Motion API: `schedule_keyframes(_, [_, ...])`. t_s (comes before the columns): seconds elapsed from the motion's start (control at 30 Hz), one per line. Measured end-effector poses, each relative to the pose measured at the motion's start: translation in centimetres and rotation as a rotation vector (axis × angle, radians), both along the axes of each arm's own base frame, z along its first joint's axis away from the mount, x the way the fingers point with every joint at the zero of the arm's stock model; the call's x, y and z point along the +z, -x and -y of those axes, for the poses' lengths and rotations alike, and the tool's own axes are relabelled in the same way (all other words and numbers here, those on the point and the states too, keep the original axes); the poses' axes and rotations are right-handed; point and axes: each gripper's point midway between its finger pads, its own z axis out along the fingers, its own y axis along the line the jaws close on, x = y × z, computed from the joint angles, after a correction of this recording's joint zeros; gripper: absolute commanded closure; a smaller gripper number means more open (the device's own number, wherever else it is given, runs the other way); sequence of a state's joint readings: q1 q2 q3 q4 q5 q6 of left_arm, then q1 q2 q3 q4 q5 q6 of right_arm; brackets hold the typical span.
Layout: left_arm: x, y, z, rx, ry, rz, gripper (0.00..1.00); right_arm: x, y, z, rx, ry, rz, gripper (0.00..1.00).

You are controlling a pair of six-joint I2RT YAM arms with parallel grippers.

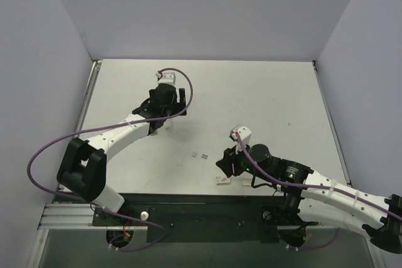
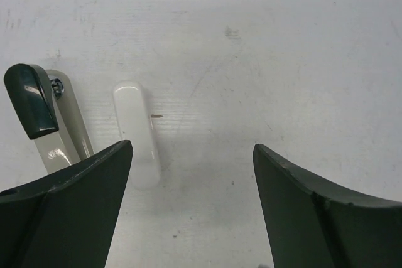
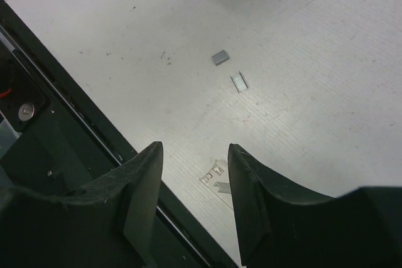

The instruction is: Unload the staples from the stapler

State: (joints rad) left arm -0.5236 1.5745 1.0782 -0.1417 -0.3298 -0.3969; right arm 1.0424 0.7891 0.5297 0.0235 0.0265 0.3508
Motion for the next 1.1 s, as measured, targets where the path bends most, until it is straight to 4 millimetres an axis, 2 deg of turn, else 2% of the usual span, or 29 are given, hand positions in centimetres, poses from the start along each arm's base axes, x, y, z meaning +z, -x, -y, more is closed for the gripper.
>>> schedule_keyframes(0.1, [1.0, 1.6, 1.4, -0.049, 0.021, 0.021, 0.11, -0.2, 0.1, 0.5, -0.017, 0.010, -0.016, 0.58])
schedule_keyframes(0.23, [0.0, 5.0, 2.3, -0.110, 0.030, 0.000, 0.11, -1.0, 0.3, 1.4, -0.058, 0.037, -0.051, 0.57])
schedule_keyframes(0.4, [-1.7, 9.5, 2.9, -0.178, 0.043, -0.036, 0.11, -2.3, 0.5, 3.9, -0.163, 0.089, -0.102, 0.53])
schedule_keyframes(0.53, [-1.4, 12.1, 3.5, -0.224, 0.078, -0.024, 0.11, -3.1, 0.8, 6.3, -0.265, 0.119, -0.145, 0.52])
schedule_keyframes(0.8, [-1.0, 14.8, 5.5, -0.303, 0.119, -0.022, 0.11, -5.6, 2.5, 10.6, -0.452, 0.197, -0.281, 0.50])
schedule_keyframes(1.1, [-1.7, 16.6, 6.8, -0.375, 0.126, -0.045, 0.11, -8.6, 4.3, 13.2, -0.580, 0.255, -0.403, 0.49])
